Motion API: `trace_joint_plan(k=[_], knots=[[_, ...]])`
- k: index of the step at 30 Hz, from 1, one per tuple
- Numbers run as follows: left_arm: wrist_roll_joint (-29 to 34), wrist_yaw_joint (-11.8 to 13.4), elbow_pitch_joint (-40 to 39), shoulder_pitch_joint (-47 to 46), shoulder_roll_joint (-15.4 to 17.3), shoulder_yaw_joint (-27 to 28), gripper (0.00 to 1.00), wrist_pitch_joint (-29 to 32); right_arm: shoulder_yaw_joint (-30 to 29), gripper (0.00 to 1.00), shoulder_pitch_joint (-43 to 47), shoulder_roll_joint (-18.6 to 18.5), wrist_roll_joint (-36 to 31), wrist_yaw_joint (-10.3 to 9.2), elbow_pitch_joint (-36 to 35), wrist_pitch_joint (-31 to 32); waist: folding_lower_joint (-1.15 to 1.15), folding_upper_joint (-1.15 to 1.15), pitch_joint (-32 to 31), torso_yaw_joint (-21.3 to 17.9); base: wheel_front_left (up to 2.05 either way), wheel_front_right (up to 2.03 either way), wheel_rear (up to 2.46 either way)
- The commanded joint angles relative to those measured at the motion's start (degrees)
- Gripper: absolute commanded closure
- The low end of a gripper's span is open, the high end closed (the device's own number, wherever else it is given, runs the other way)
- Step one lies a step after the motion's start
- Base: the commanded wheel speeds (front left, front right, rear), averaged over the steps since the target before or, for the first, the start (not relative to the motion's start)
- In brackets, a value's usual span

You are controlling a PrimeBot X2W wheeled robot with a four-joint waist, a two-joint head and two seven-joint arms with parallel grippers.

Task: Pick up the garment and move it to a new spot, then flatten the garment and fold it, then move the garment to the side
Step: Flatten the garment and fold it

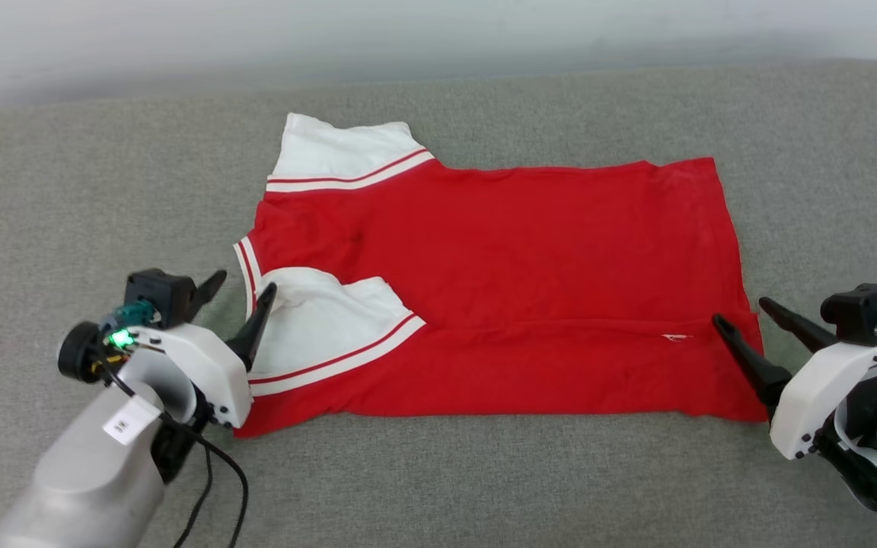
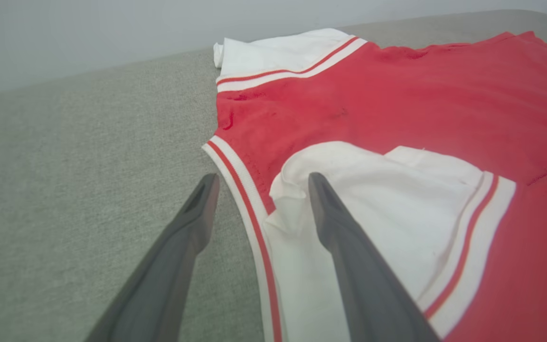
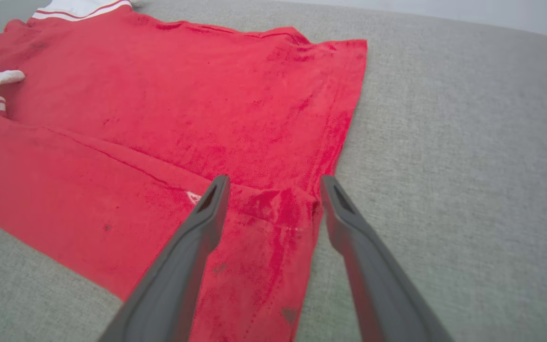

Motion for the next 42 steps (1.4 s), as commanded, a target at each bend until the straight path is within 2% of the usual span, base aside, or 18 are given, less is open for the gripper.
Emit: trace_joint_plan(k=[1,4,8,18,23,26,32,42], knots=[[-0.30,-0.01,-0.58,-0.97,0.76,-0.23,0.00,-0.08,-0.29,0.00,0.03,-0.44,-0.41,-0.05,-0.34,-0.53,0.00,0.00,-0.80,0.36,0.00,0.00,0.00],[-0.14,-0.02,-3.10,-2.04,3.00,-1.57,0.00,1.32,-1.30,0.00,1.28,-0.61,-0.91,-0.05,-1.59,-1.27,0.00,0.00,-1.92,0.84,0.00,0.00,0.00],[-2.60,-0.02,-7.86,-2.93,6.10,-3.43,0.00,7.30,-2.37,0.00,2.61,-0.81,-1.93,-0.05,-3.39,-0.87,0.00,0.00,-2.83,1.30,0.00,0.00,0.00],[-15.72,-0.03,-16.15,-5.71,12.23,-7.07,0.00,36.49,-5.00,0.00,4.97,-0.15,-4.07,-0.05,-6.59,1.57,0.00,0.00,-3.73,1.82,0.00,0.00,0.00],[-20.25,-0.04,-18.80,-6.52,13.51,-8.99,0.00,48.97,-5.56,0.00,5.35,0.69,-4.63,-0.05,-7.54,2.63,0.00,0.00,-3.74,1.40,0.00,0.00,0.00],[-21.82,-0.03,-20.07,-6.69,14.22,-9.99,0.00,53.86,-5.77,0.00,5.68,1.30,-4.63,-0.05,-7.76,3.02,0.00,0.00,-3.44,0.96,0.00,0.00,0.00],[-20.11,0.36,-20.44,-5.46,14.64,-13.31,0.00,58.22,-5.44,0.00,5.15,2.12,-4.71,-0.05,-8.04,3.21,0.00,0.00,-2.47,-0.29,0.00,0.00,0.00],[-17.21,0.10,-16.33,-2.72,12.79,-17.66,0.00,56.84,-4.58,0.00,3.92,2.86,-4.64,-0.05,-7.40,2.81,0.00,0.00,-1.12,-1.83,0.00,0.00,0.00]])
